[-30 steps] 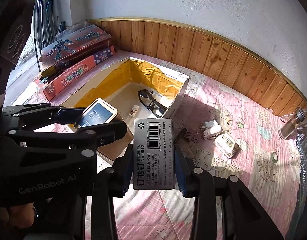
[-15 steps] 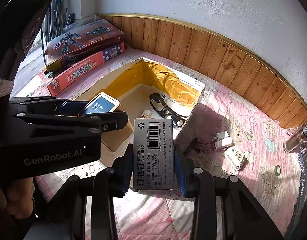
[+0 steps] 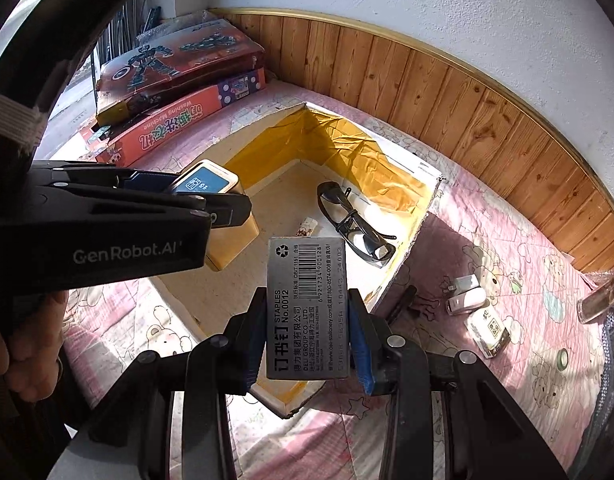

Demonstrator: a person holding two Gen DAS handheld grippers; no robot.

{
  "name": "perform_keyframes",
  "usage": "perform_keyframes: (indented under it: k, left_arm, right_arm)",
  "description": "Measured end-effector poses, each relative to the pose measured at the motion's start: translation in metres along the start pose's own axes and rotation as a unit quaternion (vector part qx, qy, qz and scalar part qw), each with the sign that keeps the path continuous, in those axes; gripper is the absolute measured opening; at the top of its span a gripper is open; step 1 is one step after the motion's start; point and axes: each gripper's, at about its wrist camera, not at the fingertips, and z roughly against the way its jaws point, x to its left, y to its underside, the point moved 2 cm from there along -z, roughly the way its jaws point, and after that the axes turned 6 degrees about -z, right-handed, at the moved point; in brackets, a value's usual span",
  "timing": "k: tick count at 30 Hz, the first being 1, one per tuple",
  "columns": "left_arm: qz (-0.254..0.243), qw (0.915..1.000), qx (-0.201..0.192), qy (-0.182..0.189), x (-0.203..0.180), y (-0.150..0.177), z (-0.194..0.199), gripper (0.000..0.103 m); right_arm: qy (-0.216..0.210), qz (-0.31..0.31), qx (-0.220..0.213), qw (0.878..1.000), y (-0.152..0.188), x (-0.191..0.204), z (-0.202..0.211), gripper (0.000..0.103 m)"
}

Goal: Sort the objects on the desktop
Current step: 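Carry the gold tin and staples box over the cardboard box with both grippers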

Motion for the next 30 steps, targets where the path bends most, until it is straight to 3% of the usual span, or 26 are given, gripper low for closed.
perform_keyframes:
  k: [17, 30]
  left_arm:
    - [-0.006, 0.9985, 0.053, -0.013, 0.009, -0.015, -0.033, 0.053]
    - [-0.005, 0.9925, 0.119, -0.027, 0.019, -0.022, -0.070, 0.053]
  right_arm:
    - [-0.012, 0.028, 0.043, 0.999, -0.021, 0.010, -0.040, 0.039]
    - [-0.043, 0.029, 0.111, 0.992, -0.026, 0.009, -0.084, 0.039]
